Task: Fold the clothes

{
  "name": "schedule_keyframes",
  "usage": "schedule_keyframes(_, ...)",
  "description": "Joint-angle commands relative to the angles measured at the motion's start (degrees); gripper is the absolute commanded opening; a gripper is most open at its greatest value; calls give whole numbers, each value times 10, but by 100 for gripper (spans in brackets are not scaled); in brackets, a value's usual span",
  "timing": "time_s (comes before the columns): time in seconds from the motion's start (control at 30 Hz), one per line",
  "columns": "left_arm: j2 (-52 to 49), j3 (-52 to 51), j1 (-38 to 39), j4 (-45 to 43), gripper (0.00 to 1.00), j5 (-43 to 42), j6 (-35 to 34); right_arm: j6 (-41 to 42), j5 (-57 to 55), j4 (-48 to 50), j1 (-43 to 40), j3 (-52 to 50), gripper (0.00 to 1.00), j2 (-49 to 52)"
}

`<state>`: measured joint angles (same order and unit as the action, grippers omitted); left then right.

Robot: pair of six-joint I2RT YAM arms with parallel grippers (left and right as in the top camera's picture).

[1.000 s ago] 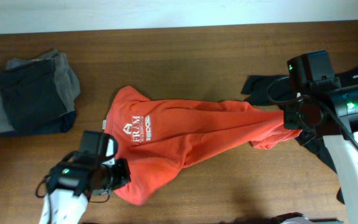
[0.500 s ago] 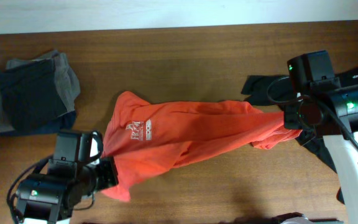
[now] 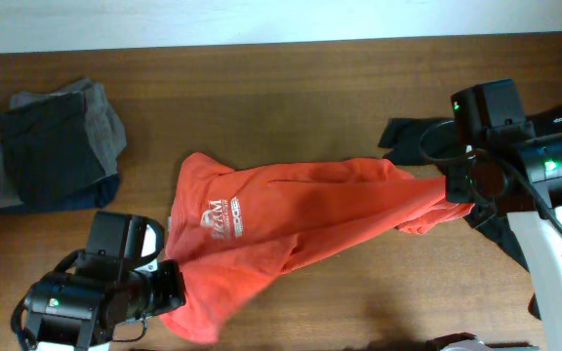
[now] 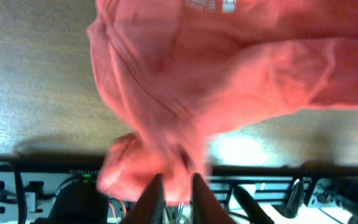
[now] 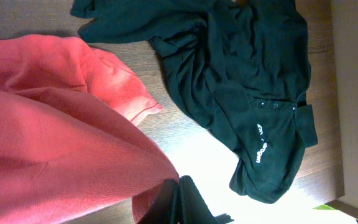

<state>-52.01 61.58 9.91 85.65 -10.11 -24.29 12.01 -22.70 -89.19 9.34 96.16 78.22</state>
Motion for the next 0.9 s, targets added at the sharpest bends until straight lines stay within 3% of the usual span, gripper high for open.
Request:
schedule_keyframes(0.0, 2, 7, 2, -23, 22, 26, 6, 3, -15, 0, -5, 5, 4, 1)
schedule_keyframes(0.07, 2, 7, 2, -43, 19, 25, 6, 3, -15, -2, -5, 5, 4, 1)
schedule_keyframes(0.1, 2, 7, 2, -56, 7, 25, 6, 3, -15, -2, -5, 5, 4, 1)
schedule_keyframes(0.2, 2, 6, 2, -50, 5, 24, 6, 3, -15, -2, -5, 5, 4, 1)
schedule_keyframes(0.4, 2, -54, 2, -50, 22, 19, -2, 3, -15, -2, -5, 5, 4, 1)
schedule_keyframes(0.47, 0, -100, 2, -105, 41, -10, -5, 3, -13, -2, -5, 5, 4, 1)
schedule_keyframes(0.53, -7, -128, 2, -145, 49, -22, -5, 3, -11, -2, -5, 5, 4, 1)
schedule_keyframes(0.73, -133, -173, 2, -247, 26, -56, -2, 3, -8, -2, -5, 5, 4, 1)
schedule_keyframes(0.87, -263, -173, 2, -280, 2, -77, 13, 3, -2, -2, -5, 5, 4, 1)
